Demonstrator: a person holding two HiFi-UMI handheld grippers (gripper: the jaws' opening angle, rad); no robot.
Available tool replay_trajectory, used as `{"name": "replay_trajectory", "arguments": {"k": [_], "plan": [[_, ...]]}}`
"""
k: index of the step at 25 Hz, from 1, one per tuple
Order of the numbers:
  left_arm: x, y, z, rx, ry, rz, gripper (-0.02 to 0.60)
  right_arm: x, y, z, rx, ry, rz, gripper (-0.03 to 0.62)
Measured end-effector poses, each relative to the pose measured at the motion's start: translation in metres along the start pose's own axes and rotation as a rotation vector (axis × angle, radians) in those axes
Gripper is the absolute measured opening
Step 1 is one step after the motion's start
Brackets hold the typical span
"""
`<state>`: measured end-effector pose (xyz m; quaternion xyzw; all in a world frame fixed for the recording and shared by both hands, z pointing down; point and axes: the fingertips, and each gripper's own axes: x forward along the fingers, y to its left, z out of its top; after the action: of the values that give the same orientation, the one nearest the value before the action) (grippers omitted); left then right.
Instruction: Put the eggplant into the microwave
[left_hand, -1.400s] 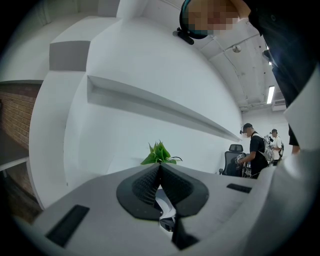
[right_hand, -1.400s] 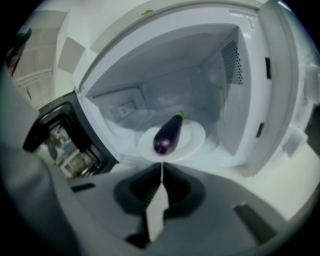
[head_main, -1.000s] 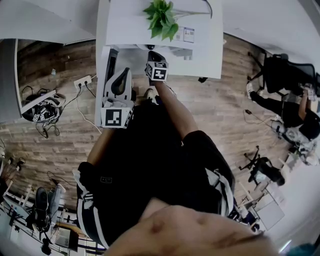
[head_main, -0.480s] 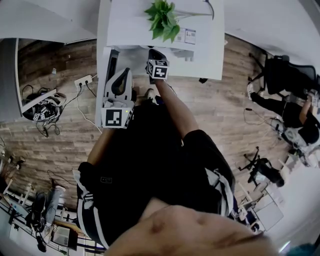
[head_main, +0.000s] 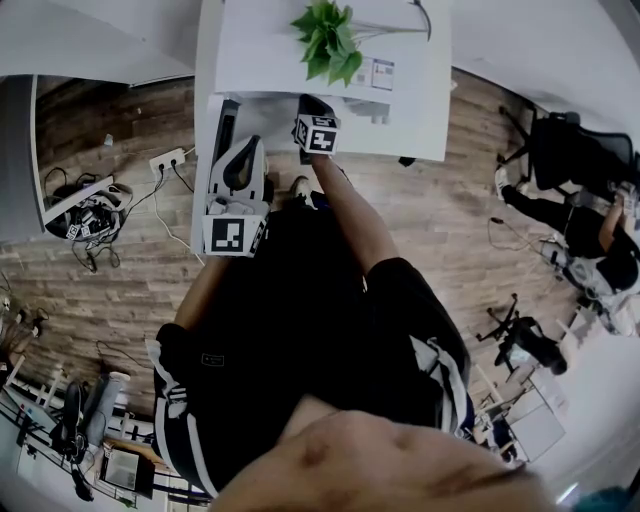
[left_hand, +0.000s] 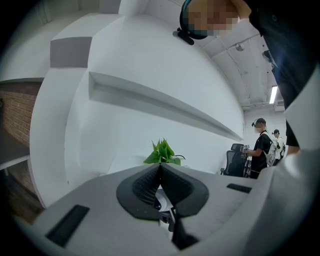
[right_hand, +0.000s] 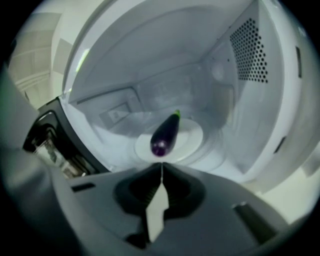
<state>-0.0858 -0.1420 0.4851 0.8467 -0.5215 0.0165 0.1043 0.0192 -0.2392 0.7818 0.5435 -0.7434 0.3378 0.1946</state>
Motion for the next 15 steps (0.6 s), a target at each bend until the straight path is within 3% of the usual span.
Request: {"name": "replay_trajectory", "arguments": {"k": [15], "plan": [[-0.004,-0.008,0.004,0.017,-0.016,-0.013,0.032,-0.018,0.0,0.0,-0.007,-0.012,0.005,0.035]]}}
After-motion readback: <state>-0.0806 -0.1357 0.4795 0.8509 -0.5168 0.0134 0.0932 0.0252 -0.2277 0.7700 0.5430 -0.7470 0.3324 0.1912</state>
